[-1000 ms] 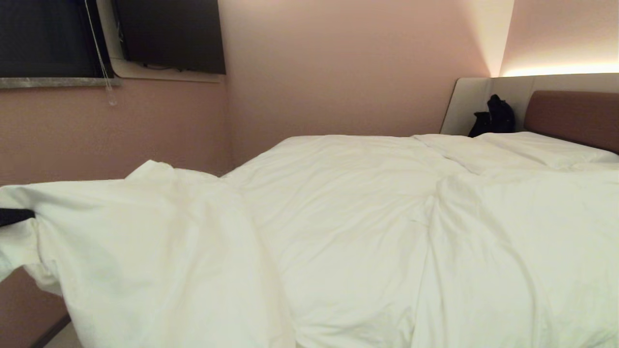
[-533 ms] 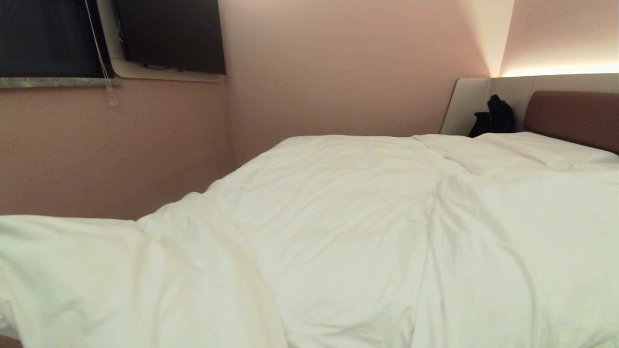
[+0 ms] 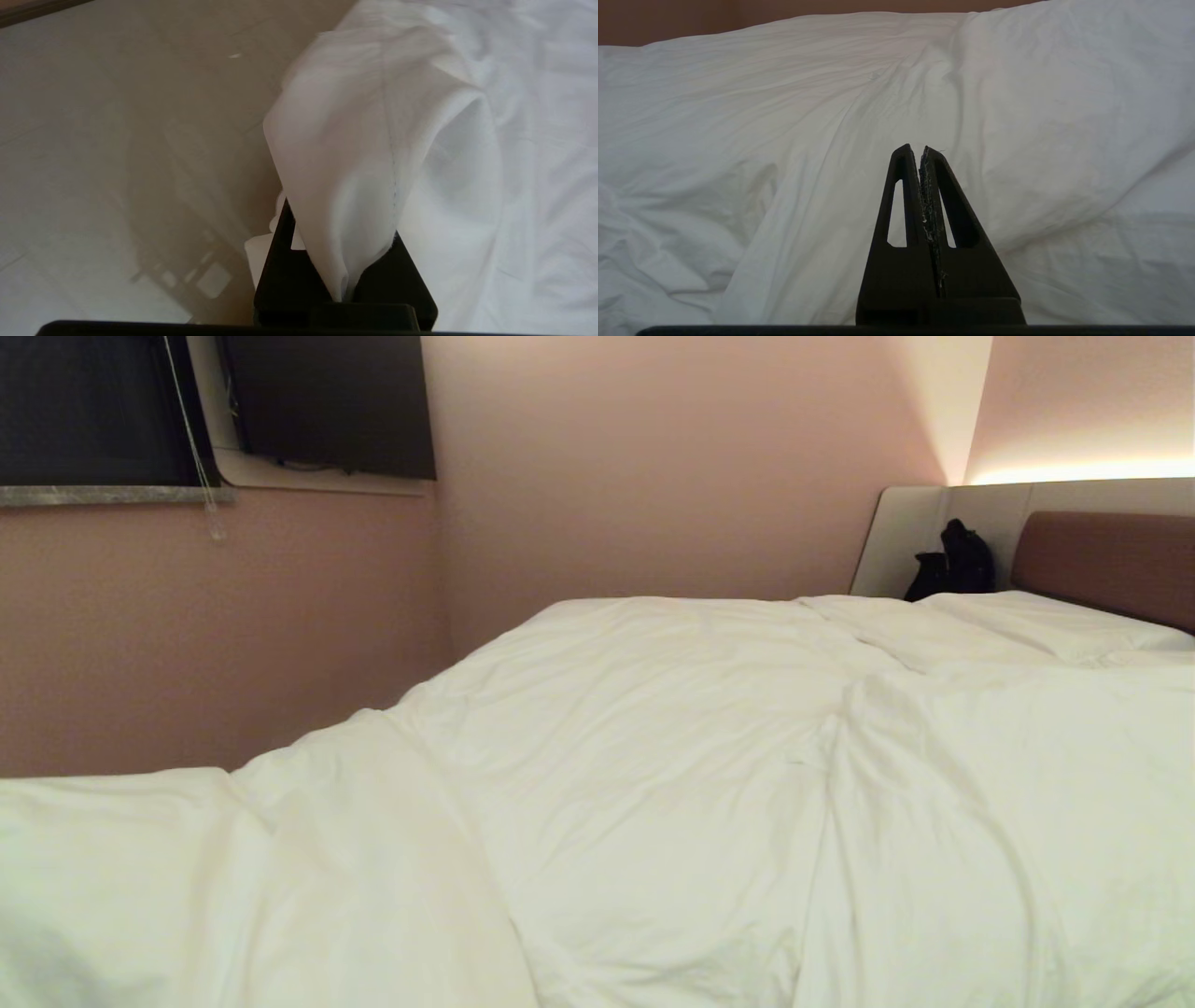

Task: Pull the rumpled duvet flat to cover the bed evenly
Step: Flatten the corners of the folded blanket

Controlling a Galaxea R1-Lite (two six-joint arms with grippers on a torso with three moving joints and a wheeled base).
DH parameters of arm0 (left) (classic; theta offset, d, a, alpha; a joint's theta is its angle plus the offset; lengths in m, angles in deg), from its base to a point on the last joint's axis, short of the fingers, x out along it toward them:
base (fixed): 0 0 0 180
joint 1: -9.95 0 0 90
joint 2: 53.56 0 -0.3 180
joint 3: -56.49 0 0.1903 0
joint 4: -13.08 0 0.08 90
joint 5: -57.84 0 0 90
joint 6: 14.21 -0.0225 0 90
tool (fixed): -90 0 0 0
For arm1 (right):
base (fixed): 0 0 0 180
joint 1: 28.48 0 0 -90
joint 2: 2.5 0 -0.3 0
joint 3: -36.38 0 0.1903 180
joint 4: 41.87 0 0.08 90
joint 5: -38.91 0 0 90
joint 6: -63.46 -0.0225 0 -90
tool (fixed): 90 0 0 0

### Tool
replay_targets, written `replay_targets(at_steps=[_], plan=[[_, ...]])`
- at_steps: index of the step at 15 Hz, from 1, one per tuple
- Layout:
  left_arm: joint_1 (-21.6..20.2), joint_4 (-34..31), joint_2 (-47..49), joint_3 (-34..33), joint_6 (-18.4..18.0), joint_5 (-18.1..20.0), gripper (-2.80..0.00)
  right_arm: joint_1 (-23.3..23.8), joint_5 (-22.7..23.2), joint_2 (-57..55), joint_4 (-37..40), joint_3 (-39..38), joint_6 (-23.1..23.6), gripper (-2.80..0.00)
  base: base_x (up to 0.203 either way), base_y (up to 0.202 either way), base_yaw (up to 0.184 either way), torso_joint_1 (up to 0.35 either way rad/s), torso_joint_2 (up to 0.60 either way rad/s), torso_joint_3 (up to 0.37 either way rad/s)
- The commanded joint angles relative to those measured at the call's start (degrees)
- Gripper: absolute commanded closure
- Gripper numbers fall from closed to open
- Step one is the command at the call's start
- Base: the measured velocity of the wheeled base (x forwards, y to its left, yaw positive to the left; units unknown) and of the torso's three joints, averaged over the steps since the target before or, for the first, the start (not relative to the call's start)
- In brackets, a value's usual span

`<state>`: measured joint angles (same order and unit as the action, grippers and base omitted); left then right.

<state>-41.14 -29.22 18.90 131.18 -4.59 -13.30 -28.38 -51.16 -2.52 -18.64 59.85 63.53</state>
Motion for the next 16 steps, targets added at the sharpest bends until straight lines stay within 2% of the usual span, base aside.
replay_targets(at_steps=[1, 5, 7, 9, 10, 16], plan=[[-0.5, -0.1, 0.8, -1.1, 0.1, -2.3, 0.0, 0.0, 0.0, 0.0, 0.0, 0.0, 0.0, 0.0, 0.0, 0.0, 0.0, 0.0, 0.0, 0.0], [-0.5, 3.1, 1.7, -4.8, 0.0, -3.3, 0.0, 0.0, 0.0, 0.0, 0.0, 0.0, 0.0, 0.0, 0.0, 0.0, 0.0, 0.0, 0.0, 0.0], [-0.5, 6.8, 1.6, -7.1, -0.3, -3.4, 0.0, 0.0, 0.0, 0.0, 0.0, 0.0, 0.0, 0.0, 0.0, 0.0, 0.0, 0.0, 0.0, 0.0], [-0.5, 7.3, 1.6, -8.1, -0.9, -3.9, 0.0, 0.0, 0.0, 0.0, 0.0, 0.0, 0.0, 0.0, 0.0, 0.0, 0.0, 0.0, 0.0, 0.0], [-0.5, 7.3, 1.6, -8.2, -0.9, -4.0, -2.8, 0.0, 0.0, 0.0, 0.0, 0.0, 0.0, 0.0, 0.0, 0.0, 0.0, 0.0, 0.0, 0.0], [-0.5, 7.6, 5.8, -11.5, -1.0, -5.1, -2.8, 0.0, 0.0, 0.0, 0.0, -0.1, 0.0, 0.0, 0.0, 0.0, 0.0, 0.0, 0.0, 0.0]])
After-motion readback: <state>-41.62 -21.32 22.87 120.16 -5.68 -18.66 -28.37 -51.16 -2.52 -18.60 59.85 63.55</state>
